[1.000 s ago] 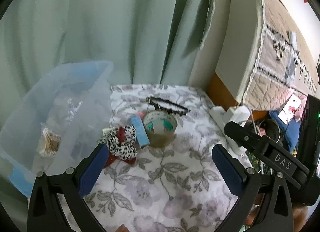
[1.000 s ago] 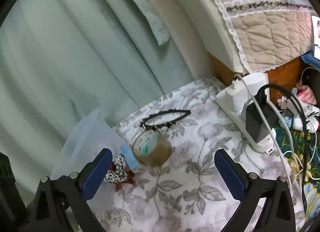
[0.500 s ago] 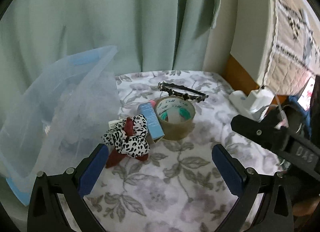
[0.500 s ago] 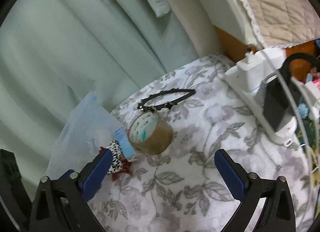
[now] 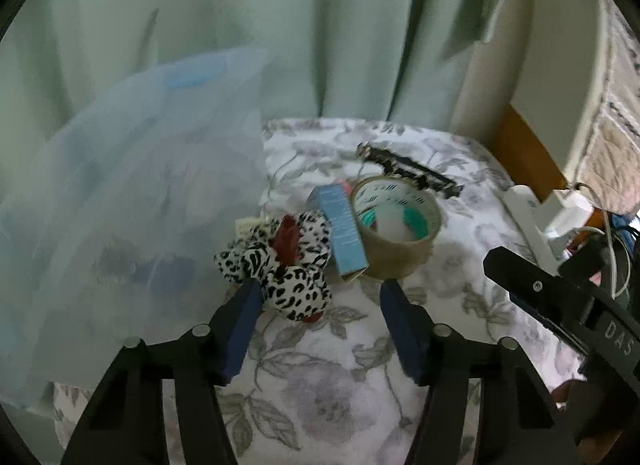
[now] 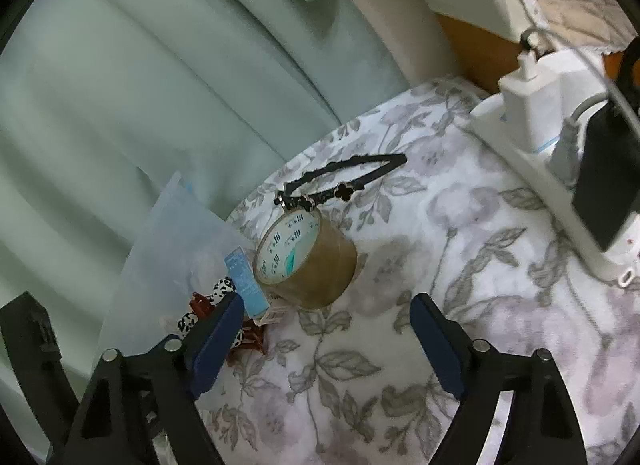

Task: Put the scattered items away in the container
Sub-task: 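Reach the left gripper to the leopard-print scrunchie and close on it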

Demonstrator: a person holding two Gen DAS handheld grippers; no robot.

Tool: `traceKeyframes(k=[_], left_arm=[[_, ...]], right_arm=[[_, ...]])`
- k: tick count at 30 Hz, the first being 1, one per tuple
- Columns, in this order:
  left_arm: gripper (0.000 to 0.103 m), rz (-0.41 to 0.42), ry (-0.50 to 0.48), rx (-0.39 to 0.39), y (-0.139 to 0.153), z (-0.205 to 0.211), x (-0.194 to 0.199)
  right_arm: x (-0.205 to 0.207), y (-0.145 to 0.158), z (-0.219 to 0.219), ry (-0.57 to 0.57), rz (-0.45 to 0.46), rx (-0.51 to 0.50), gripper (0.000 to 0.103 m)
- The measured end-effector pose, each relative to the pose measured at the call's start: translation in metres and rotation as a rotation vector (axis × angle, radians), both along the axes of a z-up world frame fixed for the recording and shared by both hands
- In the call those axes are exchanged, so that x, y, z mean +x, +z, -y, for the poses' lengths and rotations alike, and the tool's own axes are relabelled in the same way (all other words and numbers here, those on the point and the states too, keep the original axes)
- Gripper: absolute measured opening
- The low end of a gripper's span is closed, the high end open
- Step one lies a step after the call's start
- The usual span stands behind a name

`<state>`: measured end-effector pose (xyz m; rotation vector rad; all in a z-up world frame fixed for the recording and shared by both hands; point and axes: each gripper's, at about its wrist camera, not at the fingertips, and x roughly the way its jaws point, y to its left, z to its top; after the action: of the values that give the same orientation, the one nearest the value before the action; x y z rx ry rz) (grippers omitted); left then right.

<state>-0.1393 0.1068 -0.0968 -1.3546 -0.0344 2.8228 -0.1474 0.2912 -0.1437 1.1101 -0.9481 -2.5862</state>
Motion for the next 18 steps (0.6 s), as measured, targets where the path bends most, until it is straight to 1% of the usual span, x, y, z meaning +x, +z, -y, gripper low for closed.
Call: traceKeyframes(k=[5, 7, 8, 9, 11, 15, 18], left_arm=[[0.04, 0.004, 0.044, 0.02, -0.01, 0.008, -0.006], [0.03, 0.006, 0.059, 0.023, -0.014, 0.012, -0.008], [0.027, 0.007, 0.065, 0.024, -0.016, 0.013, -0.009], [0.022, 0.007, 0.07, 0.023, -0.017, 0.014, -0.009], [0.021, 0.011, 0.074, 0.018, -0.02, 0.015, -0.01], [0.009, 0.004, 0.083, 0.014, -0.023, 0.018, -0.01], [0.006, -0.016, 0.074, 0.028, -0.02, 0.019, -0.008]], right_arm=[[-0.009, -0.013, 0.006, 0.027, 0.019, -0.004, 0.081], [-0.011, -0.018, 0.006, 0.029, 0.027, -0.01, 0.081], [-0.012, -0.02, 0.006, 0.03, 0.031, -0.014, 0.08], [-0.013, -0.022, 0.006, 0.031, 0.034, -0.018, 0.08], [-0.014, -0.025, 0.006, 0.034, 0.039, -0.023, 0.08], [-0.017, -0.029, 0.008, 0.044, 0.045, -0.028, 0.079], [-0.018, -0.03, 0.007, 0.047, 0.044, -0.03, 0.078]])
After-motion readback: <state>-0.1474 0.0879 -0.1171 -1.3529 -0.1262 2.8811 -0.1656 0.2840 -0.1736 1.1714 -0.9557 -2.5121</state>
